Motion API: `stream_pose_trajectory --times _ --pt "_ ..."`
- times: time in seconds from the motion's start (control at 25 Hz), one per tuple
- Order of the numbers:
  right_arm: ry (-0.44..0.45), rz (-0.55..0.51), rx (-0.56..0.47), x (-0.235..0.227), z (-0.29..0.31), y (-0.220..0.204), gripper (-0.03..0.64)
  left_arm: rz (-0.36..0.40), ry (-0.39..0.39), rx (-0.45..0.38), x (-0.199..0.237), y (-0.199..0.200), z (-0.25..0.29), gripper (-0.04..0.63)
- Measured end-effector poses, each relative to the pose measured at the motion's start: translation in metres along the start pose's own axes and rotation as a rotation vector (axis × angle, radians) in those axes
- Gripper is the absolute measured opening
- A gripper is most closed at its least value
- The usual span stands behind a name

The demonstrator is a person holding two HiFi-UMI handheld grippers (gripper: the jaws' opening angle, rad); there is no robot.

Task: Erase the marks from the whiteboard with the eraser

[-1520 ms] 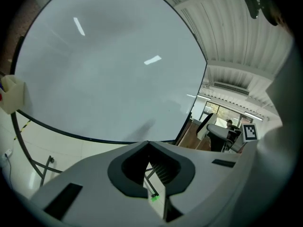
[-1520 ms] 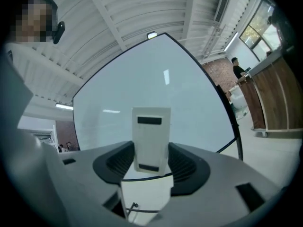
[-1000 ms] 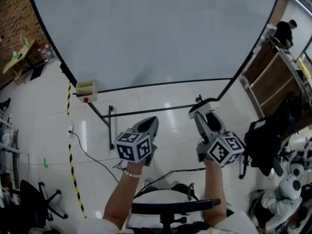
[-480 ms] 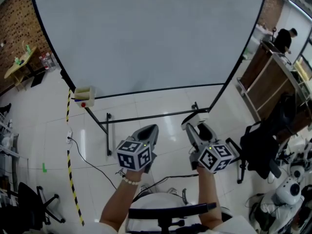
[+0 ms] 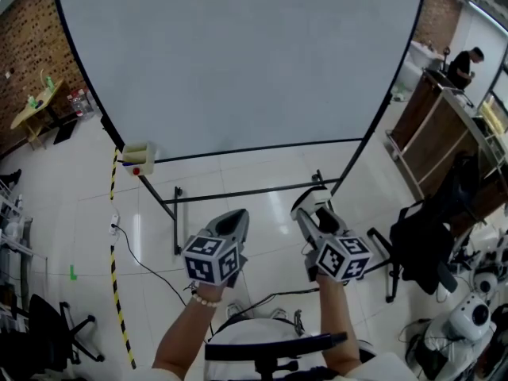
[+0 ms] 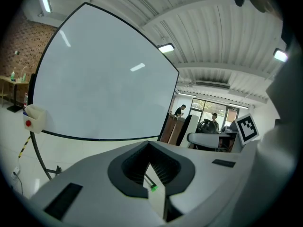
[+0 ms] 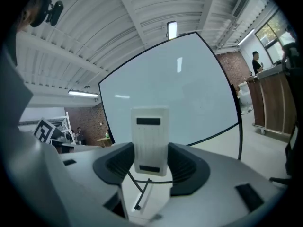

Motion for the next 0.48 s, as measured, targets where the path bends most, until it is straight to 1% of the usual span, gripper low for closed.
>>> stream_pose_trajectory --times 0.24,0.48 --pt "0.002 -0.013 0.019 0.003 -0.001 0.002 0.245 -0.011 0.026 -0.005 0.003 0.005 -0.004 -0.012" --pt "0.008 -0.028 0.021 0.005 -0.015 0.001 0.245 -0.026 0.027 -0.010 -0.008 -0.002 -0.008 -0.012"
Point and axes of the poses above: the fingertips, and each gripper's own axes: z forward along the fingers, x to its left, y out of its top, the point moved 3 cm from there along -z, backward along the fingers, and after that the axes turned 4 degrees about y, right-handed, at the moved point
